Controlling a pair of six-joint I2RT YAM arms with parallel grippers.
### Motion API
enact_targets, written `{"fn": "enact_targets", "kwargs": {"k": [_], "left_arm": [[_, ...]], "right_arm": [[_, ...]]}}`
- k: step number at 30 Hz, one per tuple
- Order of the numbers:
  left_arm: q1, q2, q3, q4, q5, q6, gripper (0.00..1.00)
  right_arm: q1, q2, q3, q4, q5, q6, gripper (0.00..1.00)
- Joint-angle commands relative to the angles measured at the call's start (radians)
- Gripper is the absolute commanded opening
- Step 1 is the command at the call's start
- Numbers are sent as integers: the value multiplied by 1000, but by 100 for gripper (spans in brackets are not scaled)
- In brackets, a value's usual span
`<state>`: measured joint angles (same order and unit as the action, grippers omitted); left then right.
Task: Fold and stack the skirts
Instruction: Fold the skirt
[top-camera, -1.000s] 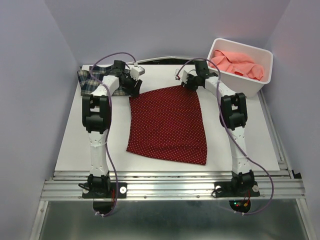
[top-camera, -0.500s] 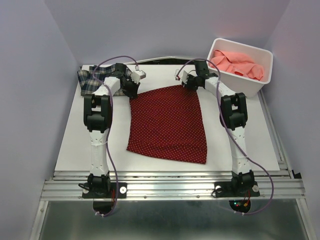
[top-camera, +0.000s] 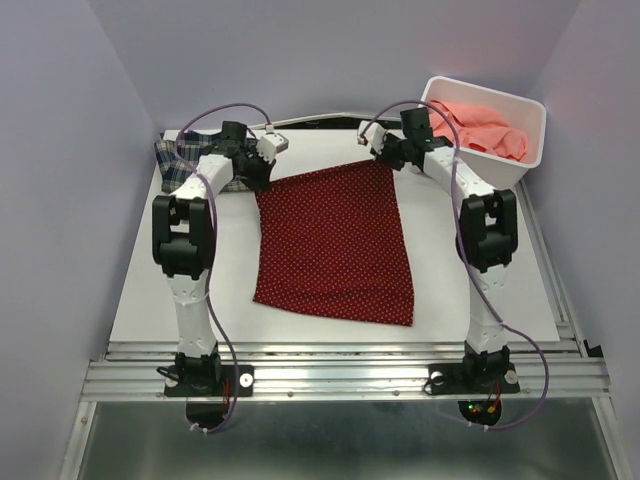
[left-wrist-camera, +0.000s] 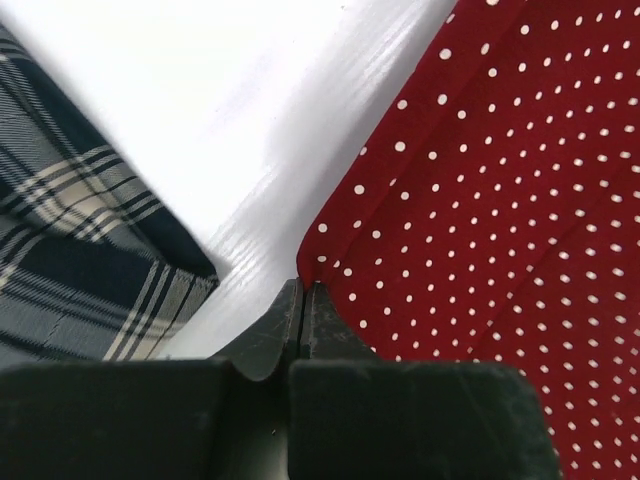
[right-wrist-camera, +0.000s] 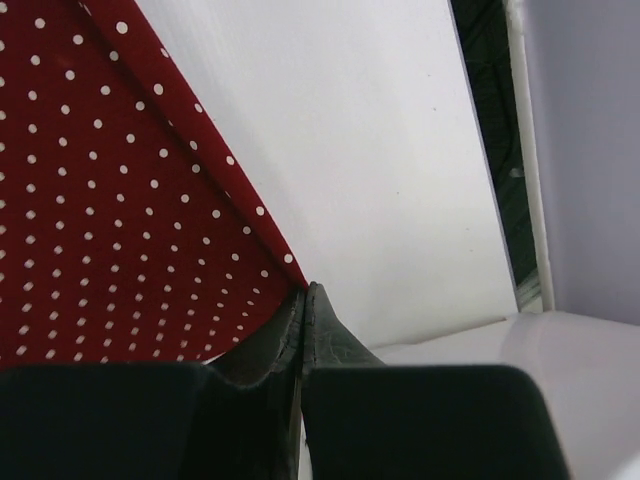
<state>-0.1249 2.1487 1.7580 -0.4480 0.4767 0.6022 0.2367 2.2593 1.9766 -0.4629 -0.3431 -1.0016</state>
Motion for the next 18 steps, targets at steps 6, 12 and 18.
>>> {"fn": "enact_targets", "kwargs": {"k": [6,12,18], "left_arm": [[4,-300,-187,66,-26,82,0],[-5,-506,-435,97,8,149,0],[-25,-729,-704,81,13,246,0]], "right_arm": [[-5,-270,-145,-48,-13,4,1],[-5,-454,-341,-114,-65,11,1],[15,-625,-580,-155,-89,27,1]]}}
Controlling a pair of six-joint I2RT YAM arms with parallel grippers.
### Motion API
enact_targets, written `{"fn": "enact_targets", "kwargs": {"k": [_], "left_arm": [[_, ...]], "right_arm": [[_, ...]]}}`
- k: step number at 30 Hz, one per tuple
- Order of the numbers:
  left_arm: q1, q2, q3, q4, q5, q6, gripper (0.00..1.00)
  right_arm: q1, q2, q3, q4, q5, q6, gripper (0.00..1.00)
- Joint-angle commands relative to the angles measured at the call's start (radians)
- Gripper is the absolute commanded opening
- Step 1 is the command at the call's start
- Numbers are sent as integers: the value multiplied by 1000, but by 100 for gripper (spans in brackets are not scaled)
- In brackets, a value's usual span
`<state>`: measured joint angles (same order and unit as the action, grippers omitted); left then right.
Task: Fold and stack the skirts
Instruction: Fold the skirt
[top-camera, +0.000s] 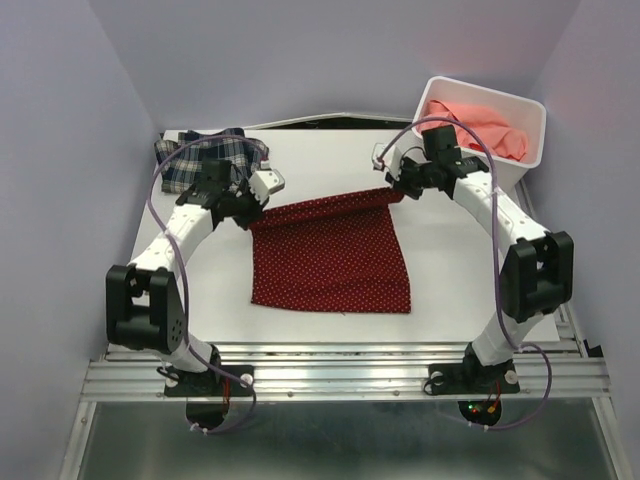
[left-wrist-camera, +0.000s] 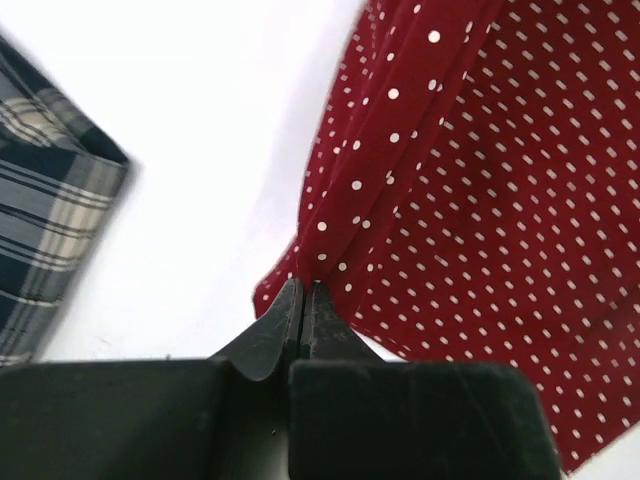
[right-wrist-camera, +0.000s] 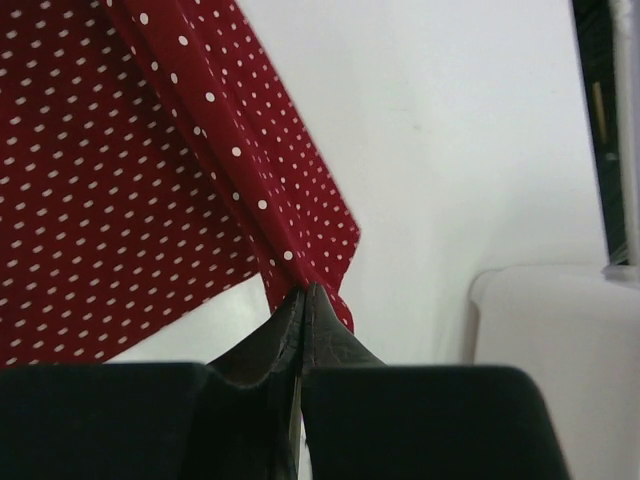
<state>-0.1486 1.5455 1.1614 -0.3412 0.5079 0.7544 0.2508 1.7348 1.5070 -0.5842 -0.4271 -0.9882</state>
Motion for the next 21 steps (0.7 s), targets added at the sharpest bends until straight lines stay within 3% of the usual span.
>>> {"fn": "enact_targets", "kwargs": {"k": [1,6,11,14,19,21], "left_arm": [[-12,-175,-170,-35,-22,120,0],[-51,-258,-331,-42,-72,146,0],[-124,-234,-436,-16,-118,114,0],[-183,-188,-463,24,-138,71,7],[-192,-133,-453,31,-135,36,25],[-192,-137,-444,24,-138,31,28]], "right_arm": [[10,-119,-140,-34,-7,20,1],[31,-199,-290,-32,-22,71,1],[53,-209,-447,40,-15,134,1],[53,-183,-461,60,-16,181,1],[53,-167,-452,49,-41,210,1],[53,-175,-453,40,-44,212,1]]}}
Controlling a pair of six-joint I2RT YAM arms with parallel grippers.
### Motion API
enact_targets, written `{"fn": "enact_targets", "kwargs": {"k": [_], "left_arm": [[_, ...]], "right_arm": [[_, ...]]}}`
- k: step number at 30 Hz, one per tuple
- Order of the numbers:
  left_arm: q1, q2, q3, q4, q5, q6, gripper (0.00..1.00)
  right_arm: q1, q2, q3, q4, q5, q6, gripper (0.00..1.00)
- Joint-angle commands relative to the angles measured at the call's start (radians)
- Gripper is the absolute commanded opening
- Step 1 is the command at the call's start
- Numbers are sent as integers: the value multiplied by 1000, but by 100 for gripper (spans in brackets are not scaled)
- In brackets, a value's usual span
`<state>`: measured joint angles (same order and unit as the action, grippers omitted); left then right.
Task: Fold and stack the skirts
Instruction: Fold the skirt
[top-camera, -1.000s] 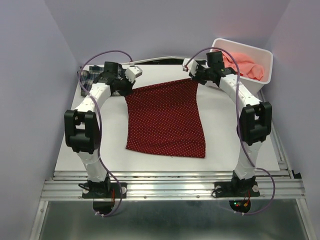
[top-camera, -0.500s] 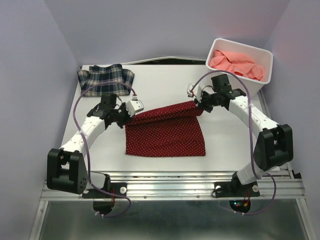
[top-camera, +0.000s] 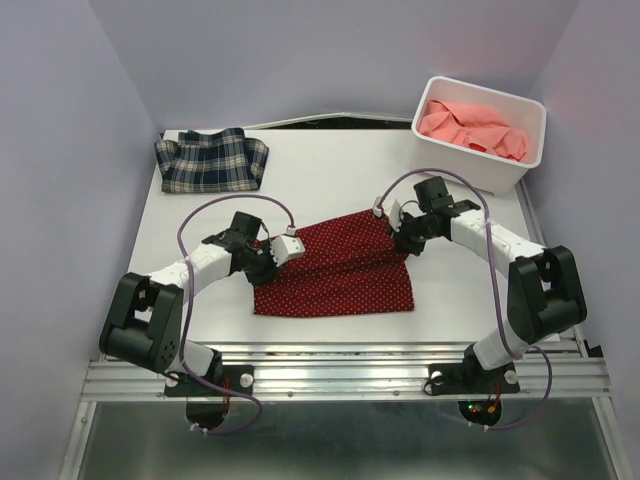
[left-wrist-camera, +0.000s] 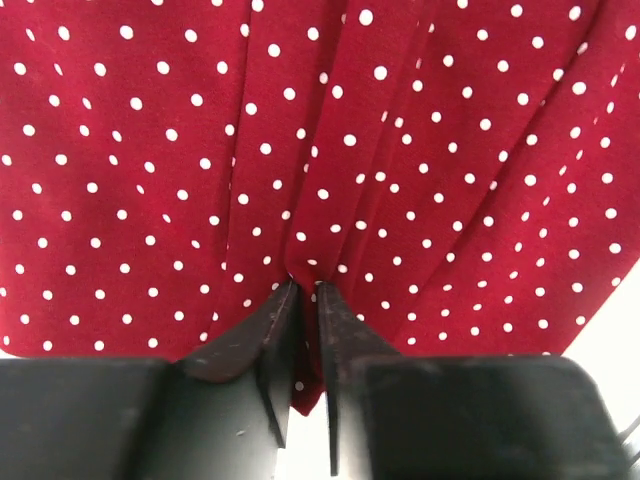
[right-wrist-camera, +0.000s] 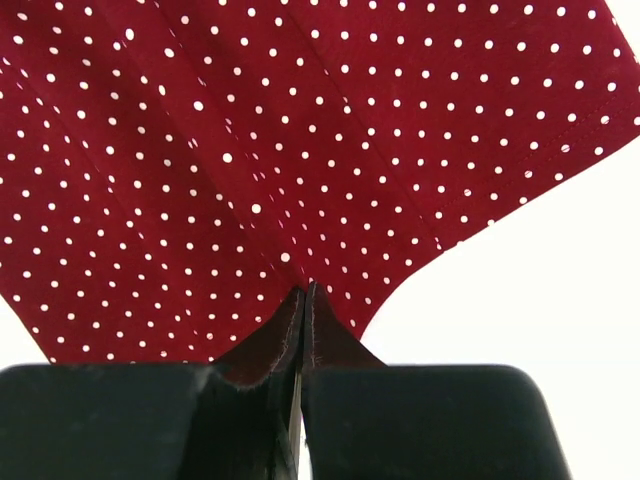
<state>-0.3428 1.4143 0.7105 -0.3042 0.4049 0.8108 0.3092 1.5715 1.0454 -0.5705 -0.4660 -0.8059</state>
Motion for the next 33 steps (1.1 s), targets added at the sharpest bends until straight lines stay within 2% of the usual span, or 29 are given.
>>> {"fn": "enact_targets", "kwargs": {"k": [1,6,18,21,24,25,26,33], "left_arm": [[2,-11,12,-15,-38,-25,31],[2,-44,43,-65,-46,-12,41],[2,-90,57,-180,-41,47,41],[2,-86,58,-193,-31,53,32],[2,-92,69,-205,-25,57,15],[2,-95,75,-207,-25,57,5],[2,-103,84,-213,-25,57,1],[2,-159,132,-285,-29,65,0]], "right_arm": [[-5,-14,7,24,-6,28,1],[4,-30,-10,8,-8,11,1],[13,-57,-54,-12,0,-3,1],[13,-60,-59,-12,3,-1,1],[13,-64,-55,-15,4,7,1],[13,-67,-48,-17,7,10,1],[13,-68,-29,-26,9,13,1],[13,-149,70,-160,30,-18,1]]}}
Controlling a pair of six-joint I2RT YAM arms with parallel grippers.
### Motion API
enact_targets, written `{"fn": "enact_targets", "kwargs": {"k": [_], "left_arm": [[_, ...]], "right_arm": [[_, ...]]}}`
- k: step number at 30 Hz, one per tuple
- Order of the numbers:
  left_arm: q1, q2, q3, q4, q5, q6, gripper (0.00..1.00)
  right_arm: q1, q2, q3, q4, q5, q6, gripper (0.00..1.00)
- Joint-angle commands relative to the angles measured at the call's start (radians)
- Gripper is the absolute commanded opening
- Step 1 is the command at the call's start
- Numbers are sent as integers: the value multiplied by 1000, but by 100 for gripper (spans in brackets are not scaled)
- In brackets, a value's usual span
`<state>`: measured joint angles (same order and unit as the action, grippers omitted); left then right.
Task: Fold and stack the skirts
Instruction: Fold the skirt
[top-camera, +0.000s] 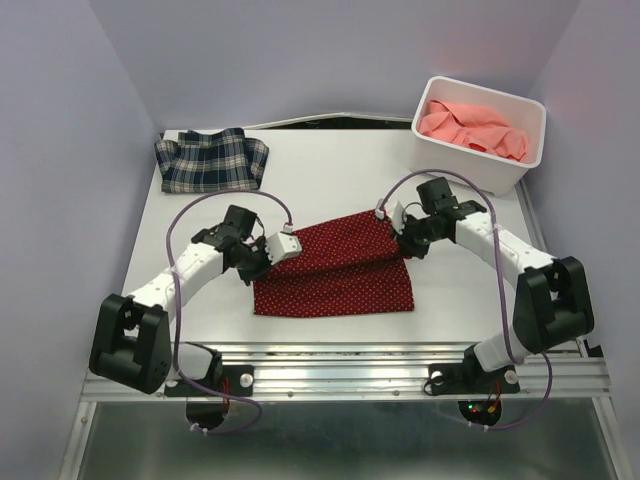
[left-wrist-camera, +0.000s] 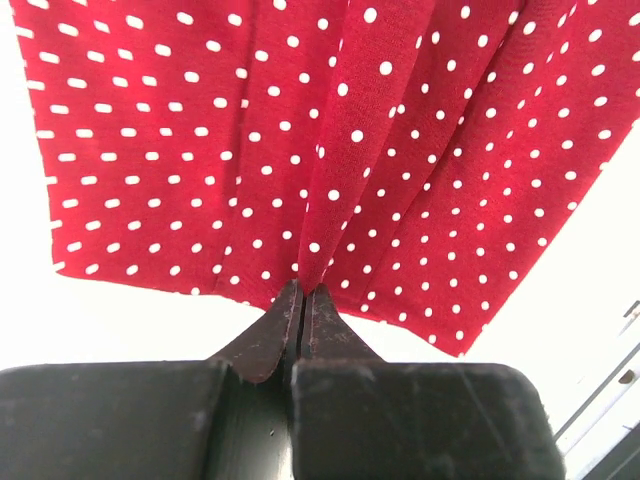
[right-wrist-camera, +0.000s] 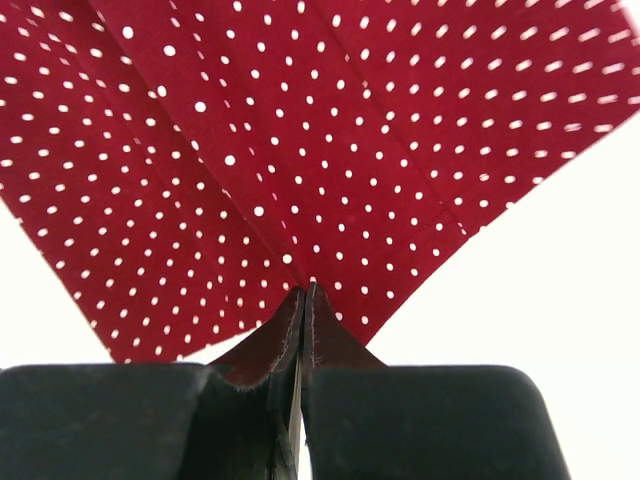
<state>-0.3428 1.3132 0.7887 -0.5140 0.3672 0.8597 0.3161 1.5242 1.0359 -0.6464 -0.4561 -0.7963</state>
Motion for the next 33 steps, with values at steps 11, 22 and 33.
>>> {"fn": "enact_targets", "kwargs": {"k": [11,22,33], "left_arm": [[-25,-205,-8,-262,35,35,0],[-36,-129,-31,-307,45,74,25],[-59,-253,69,-347,61,55,65]], "right_arm": [[29,-262,-74,-188,-6,-37,1],[132,-272,-241,-128,7,-23,17],[141,-270,-22,-194,-6,72,80]]}}
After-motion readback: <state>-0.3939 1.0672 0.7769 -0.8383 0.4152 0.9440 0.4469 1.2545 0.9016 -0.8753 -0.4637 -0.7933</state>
